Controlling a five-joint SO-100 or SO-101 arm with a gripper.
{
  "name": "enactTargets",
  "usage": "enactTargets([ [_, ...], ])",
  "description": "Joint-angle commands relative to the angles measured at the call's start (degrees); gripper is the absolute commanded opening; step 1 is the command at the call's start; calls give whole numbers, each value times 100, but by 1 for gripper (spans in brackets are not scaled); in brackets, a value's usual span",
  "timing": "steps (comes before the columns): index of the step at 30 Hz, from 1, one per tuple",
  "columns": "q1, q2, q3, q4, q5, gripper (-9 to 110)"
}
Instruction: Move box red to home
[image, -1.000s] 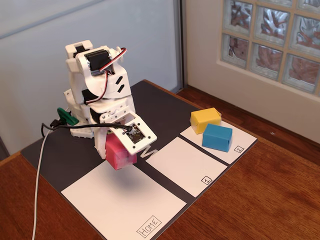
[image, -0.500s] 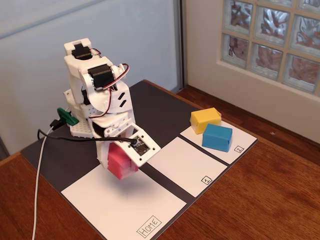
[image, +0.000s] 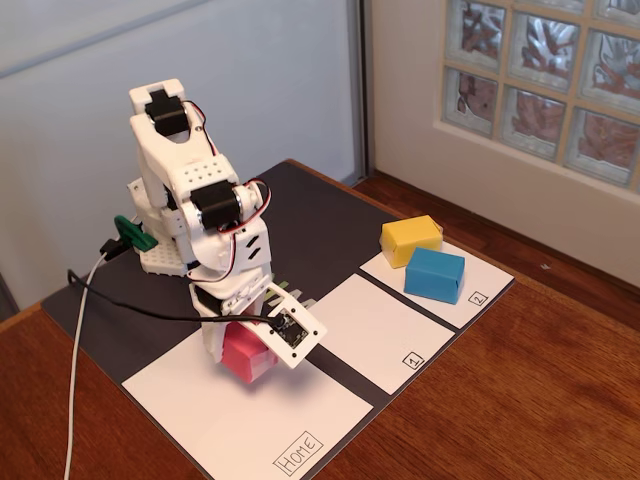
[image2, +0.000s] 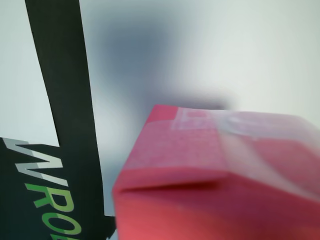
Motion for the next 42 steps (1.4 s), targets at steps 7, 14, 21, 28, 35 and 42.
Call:
enactTargets([
  [7, 519, 431, 132, -123, -554, -1],
  [14, 809, 334, 132, -615, -791, 0],
  [21, 554, -79, 132, -1485, -545, 0],
  [28, 316, -185, 712, -1942, -202, 0],
  [35, 229, -141, 1187, -2206, -158, 0],
  [42, 237, -141, 1187, -2206, -149, 0],
])
